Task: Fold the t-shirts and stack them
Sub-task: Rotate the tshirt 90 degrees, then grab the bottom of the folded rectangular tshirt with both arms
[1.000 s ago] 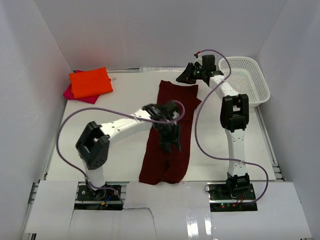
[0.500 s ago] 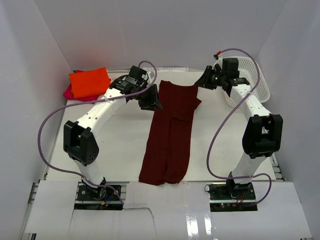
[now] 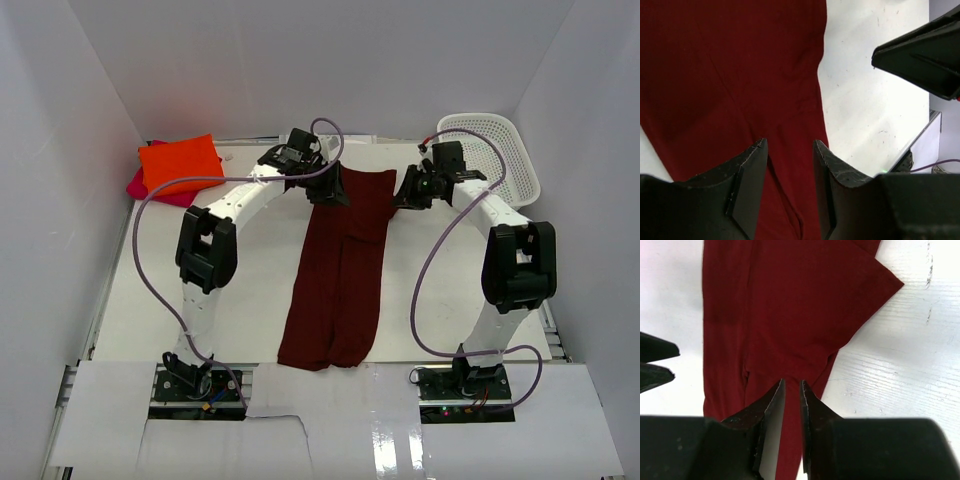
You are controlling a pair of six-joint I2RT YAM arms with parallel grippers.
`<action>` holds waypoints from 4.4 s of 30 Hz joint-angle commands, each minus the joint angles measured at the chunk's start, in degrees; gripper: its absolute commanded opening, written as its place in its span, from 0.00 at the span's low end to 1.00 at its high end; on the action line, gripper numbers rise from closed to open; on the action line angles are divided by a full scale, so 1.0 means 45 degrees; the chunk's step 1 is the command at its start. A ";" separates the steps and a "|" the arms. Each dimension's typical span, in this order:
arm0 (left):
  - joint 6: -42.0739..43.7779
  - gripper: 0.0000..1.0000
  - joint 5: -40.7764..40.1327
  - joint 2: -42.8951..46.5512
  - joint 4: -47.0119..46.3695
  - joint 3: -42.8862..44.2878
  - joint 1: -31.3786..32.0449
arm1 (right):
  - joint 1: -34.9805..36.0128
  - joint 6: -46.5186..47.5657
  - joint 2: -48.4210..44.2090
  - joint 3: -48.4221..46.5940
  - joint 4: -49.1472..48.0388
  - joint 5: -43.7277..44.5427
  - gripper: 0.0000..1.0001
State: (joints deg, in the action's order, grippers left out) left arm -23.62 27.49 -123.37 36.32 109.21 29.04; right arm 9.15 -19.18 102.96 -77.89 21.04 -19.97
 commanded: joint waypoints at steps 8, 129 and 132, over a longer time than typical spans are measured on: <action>0.0657 0.51 -0.0285 -0.1781 -0.0180 0.0965 0.0090 | 0.0428 0.0180 0.1611 -0.0172 -0.0124 0.0316 0.20; -0.7819 0.61 -0.2690 1.3471 -0.3988 -2.0656 0.0305 | 0.5428 -0.5699 -0.9482 1.4282 -0.3601 -0.0407 0.08; -0.7721 0.60 -0.2437 1.3121 -0.3755 -2.0460 0.0305 | 0.5428 -0.5504 -0.9170 1.3872 -0.3309 -0.0388 0.08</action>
State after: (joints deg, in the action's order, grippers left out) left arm -61.36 20.53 -61.65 13.30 18.28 30.17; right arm 33.19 -46.02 60.12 -13.85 4.14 -24.05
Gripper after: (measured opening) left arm 0.598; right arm 0.088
